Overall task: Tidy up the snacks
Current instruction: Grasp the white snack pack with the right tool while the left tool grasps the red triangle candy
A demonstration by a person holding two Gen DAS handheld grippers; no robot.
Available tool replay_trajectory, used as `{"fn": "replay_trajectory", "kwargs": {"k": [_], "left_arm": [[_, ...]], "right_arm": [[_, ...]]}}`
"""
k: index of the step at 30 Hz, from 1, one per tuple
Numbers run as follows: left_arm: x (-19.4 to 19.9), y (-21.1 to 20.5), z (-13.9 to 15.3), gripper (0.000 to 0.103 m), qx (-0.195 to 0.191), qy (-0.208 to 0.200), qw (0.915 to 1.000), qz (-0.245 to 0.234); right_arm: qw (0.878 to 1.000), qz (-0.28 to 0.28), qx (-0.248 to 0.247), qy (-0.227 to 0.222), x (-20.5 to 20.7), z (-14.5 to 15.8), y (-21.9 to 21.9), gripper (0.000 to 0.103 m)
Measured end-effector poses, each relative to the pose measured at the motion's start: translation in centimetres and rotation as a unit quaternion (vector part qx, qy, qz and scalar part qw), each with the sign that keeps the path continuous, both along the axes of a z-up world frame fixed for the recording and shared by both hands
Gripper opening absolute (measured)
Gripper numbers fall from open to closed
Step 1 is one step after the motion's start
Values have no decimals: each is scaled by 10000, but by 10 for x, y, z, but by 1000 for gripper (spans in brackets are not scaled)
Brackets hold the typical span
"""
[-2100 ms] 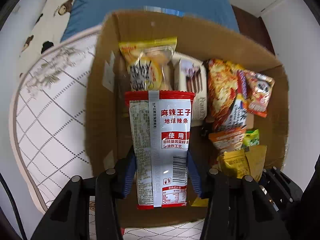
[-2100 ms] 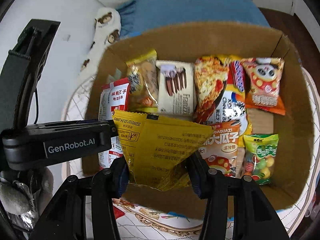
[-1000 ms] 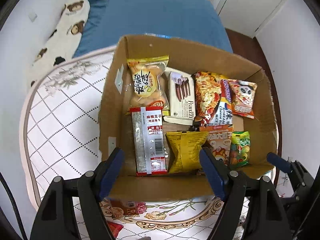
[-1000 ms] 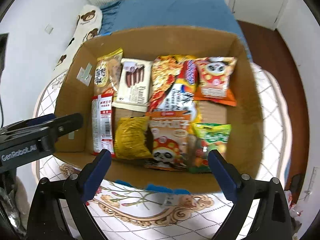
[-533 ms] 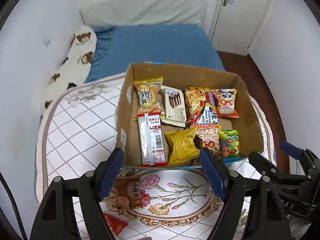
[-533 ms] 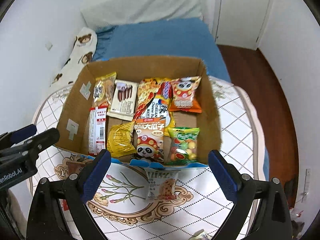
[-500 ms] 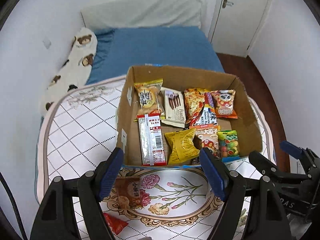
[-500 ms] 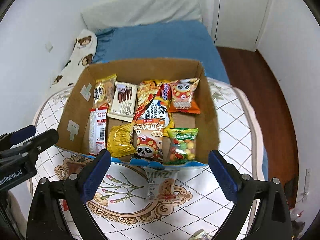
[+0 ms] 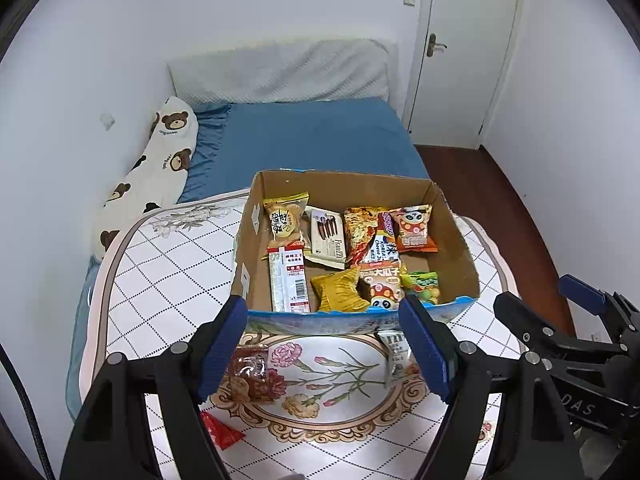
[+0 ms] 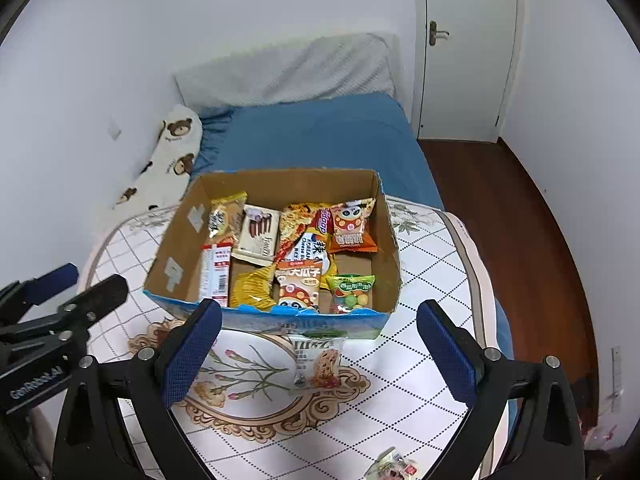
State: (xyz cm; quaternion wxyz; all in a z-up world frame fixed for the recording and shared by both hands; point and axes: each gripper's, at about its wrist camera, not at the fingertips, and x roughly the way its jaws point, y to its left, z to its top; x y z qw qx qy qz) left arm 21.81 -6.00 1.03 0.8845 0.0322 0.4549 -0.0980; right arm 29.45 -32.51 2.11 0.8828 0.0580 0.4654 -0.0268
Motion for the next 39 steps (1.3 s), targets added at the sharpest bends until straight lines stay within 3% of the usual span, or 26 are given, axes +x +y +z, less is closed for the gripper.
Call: {"fn": "replay_trajectory", "kwargs": {"k": [5,8,12,15,19,23,26,29,31,33,39], "left_arm": [[-10,-1,2,77,28,-105,9998,168],[-15,2,-8,77,-76,48,9995,309],[-27,3,-38,77,-79,393,9980,481],[-35,4,-73,77,-70,892,9946,521],[-48,-1,-119,77,65,1415,9892,382],[-58,-6,-160,77,162,1871,9820,179],[-64,-5,-183,77,296,2139,9764,4],[-69,3,-195,77,367,2241,9739,-78],[-71,10,-199,77,380,2275,9730,-115],[-72,20,-202,77,484,2241,9733,-129],[-74,76,-205,77,553,2281,9720,144]], "right_arm": [[9997,-14,157,-167,-16,9,-5,100],[9993,-8,333,-143,-23,6,-11,100],[9962,-198,830,149,-36,-19,-34,100],[9913,-539,1062,565,-56,-53,-60,100],[9756,-1049,1299,1428,-89,-118,-94,100],[9487,-1598,1527,2260,-127,-189,-116,100],[9233,-2043,1979,2581,-152,-231,-123,100],[9125,-2256,2121,2674,-161,-256,-118,94],[9166,-2287,1917,2660,-161,-262,-109,73],[9316,-2192,1478,2495,-155,-261,-97,57],[9517,-1593,1133,2369,-141,-253,-34,56]]}}
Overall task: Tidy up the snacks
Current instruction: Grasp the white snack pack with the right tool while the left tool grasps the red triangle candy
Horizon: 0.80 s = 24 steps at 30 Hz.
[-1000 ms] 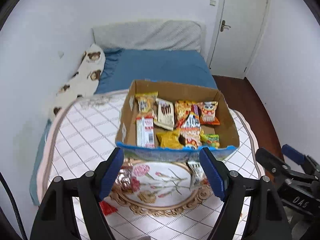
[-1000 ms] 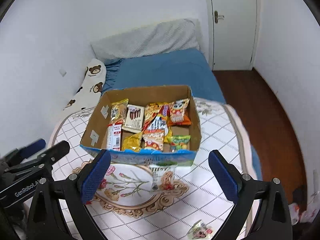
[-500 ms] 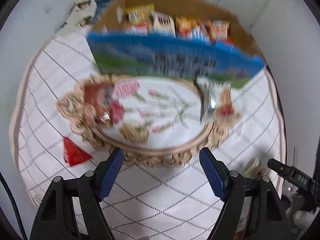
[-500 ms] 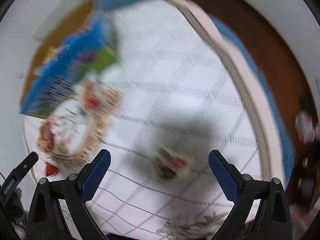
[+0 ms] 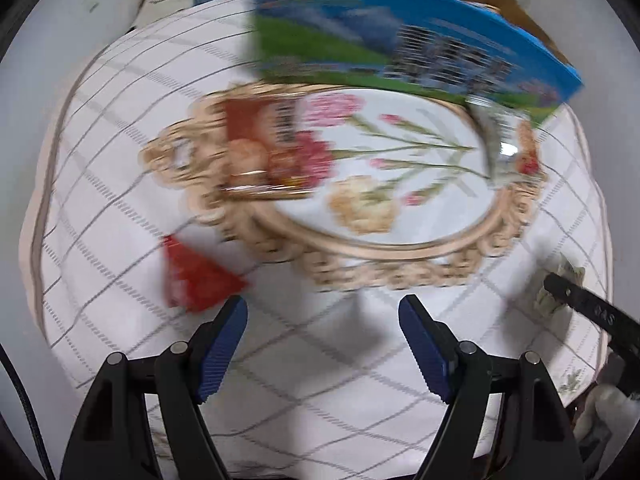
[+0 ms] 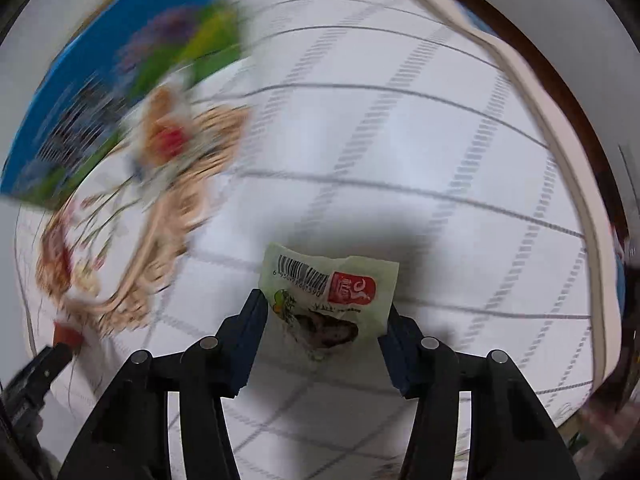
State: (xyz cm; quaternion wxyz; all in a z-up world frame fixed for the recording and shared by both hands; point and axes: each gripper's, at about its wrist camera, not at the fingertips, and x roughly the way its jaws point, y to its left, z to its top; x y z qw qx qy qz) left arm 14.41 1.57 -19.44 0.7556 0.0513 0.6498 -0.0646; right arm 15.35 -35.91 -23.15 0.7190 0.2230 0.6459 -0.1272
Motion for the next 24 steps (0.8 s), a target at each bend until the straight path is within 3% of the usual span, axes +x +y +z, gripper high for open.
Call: {"fn": "replay_trajectory", "kwargs": {"k": [1,2,4,8,11,14,16,22,24], "left_arm": [[1,14,-1,77,16,35,9999,127],[2,25,-3,77,6,78,9996,254],[3,53,-8,77,-78,224,9976,643],[5,104,-25,77,-642,665,9840,1523],[5,124,-38,77,-1259,997,9669,1983],[8,132,-51,77,-1609,1224,9535,2237],[13,135,-57,77,-1721,1317,9476,2348],[38,142,-59,77,-1625,1134,9474,2512],[40,144,-58,67,-1528,994,9501,2531]], "right_arm": [[9998,183,0,-2,3,0,15,44],[9992,388,51,4,6,-2,31,40],[9975,667,233,45,11,-8,58,40],[9931,1152,185,87,21,-18,97,41],[9923,1176,345,152,24,-21,101,42],[9926,1014,620,232,24,-26,91,44],[9924,841,839,333,31,-31,83,60],[9900,521,1293,215,20,-30,60,65],[9893,508,1365,130,27,-26,59,65]]}}
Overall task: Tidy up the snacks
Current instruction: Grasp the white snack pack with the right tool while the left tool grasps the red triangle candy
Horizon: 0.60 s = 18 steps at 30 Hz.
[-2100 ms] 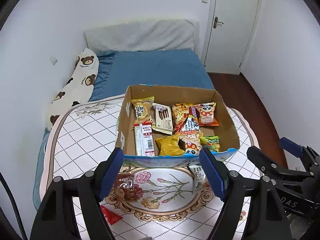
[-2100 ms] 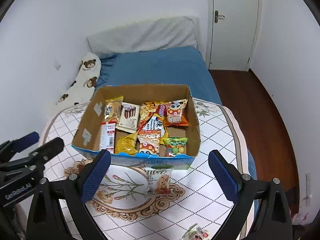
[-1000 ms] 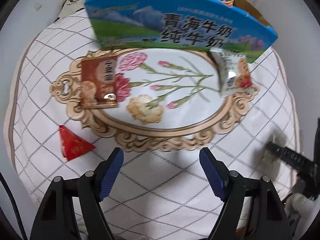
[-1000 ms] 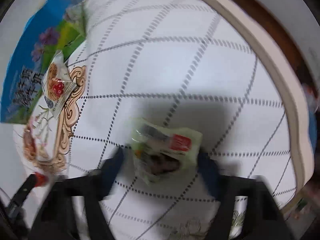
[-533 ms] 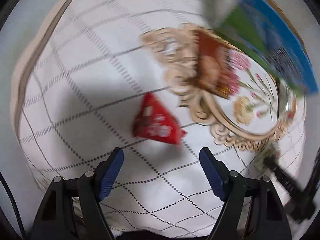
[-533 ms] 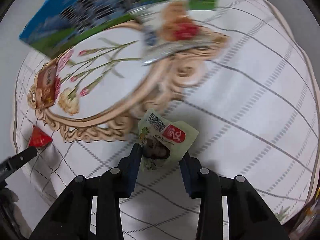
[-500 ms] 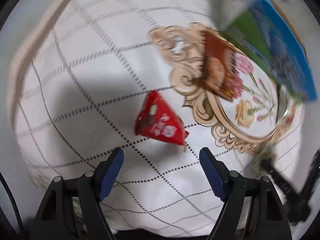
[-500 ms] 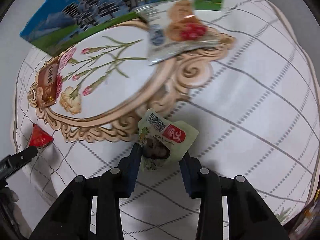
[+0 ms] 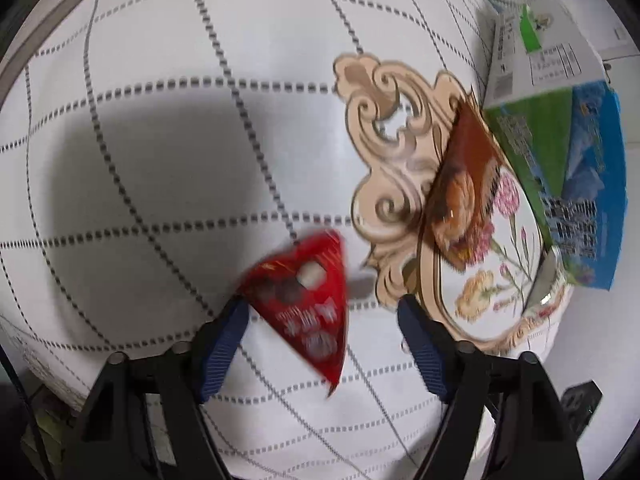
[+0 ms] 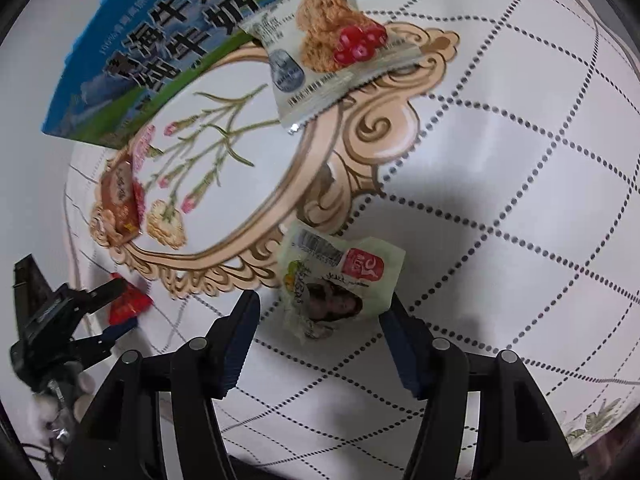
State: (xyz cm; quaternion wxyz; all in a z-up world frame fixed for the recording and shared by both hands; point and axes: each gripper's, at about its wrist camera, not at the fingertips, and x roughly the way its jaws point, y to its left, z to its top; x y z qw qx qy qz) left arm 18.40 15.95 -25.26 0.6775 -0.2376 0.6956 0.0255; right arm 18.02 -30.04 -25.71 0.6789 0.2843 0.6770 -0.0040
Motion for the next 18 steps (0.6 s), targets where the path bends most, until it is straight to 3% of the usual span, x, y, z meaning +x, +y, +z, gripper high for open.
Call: {"fn": "replay_trajectory", "kwargs": {"k": [2,3,11,18], "left_arm": [[4,2,-1,48,200,12,9998,-98],[6,11,1,46,285,24,9995,-163],[0,1,8,41,560,-97,9971,-513],[-14,-27,38,41,351,-342,9941,-963]], "right_arm": [[10000,-1,-26,-40,9,5,-9,65],[10000,6,-63,-28,14,4,-6,65],[9968,358,-702,-160,38,-4,15,58],[9960,483,-604,-455,30,14,21,57]]}}
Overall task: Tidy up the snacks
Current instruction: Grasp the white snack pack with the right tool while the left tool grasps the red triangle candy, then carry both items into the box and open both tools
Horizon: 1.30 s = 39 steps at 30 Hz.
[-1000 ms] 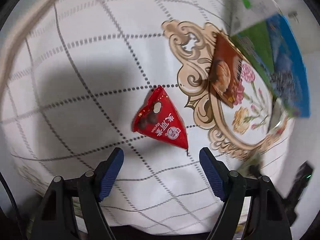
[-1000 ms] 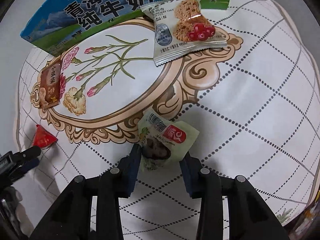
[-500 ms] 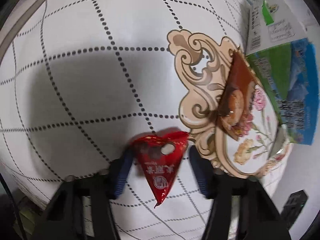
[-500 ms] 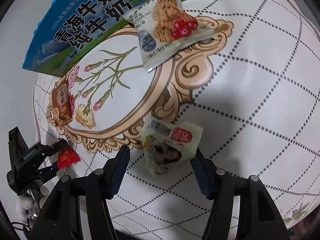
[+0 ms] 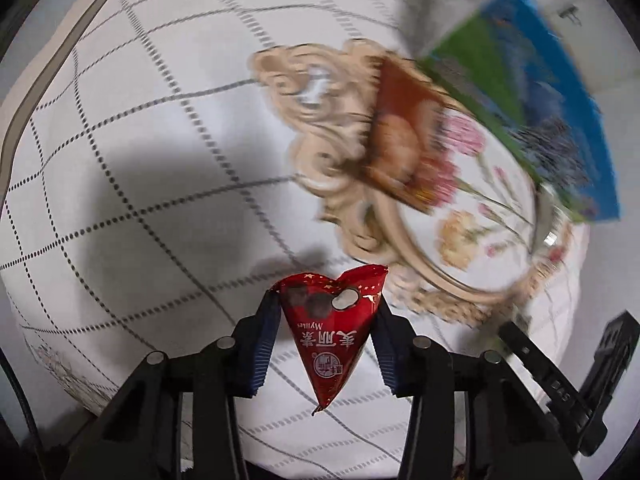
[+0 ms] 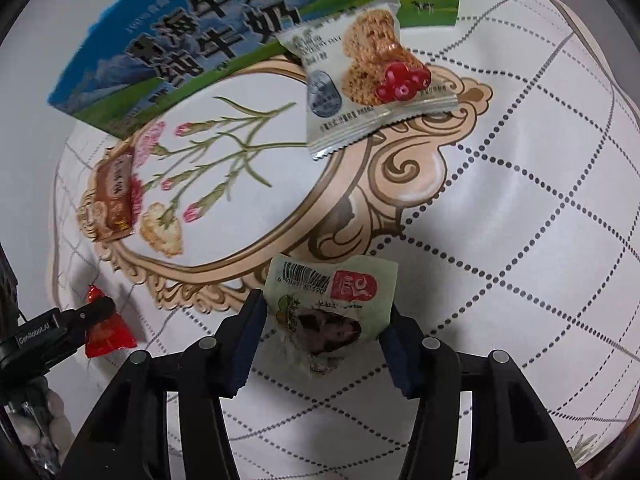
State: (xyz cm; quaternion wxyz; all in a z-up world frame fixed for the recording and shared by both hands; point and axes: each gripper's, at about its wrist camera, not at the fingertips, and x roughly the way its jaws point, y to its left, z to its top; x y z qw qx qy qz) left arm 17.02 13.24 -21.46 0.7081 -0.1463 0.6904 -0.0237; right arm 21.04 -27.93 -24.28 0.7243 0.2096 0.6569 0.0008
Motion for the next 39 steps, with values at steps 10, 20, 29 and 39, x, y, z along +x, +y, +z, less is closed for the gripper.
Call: {"fn": "replay_trajectory", "kwargs": {"k": [10,20,29,39], "left_arm": [[25,-79,90,41,-736,-673,9918,-796],[117,-169,166,41,-457,-1519,9757,-1508],[230,-217,118,42,576,-1153,9756,-1779],[283,-221,41,45,841,-131,9807,-1759]], "right_arm": [[9966,140,261,-774,7,81,-19,57],[9834,150,-3,-1807,97,182,-57,57],[9840,202,-757,-1601,204,164,-96,57],[9941,170,-891,-590,269,92,-114,72]]}}
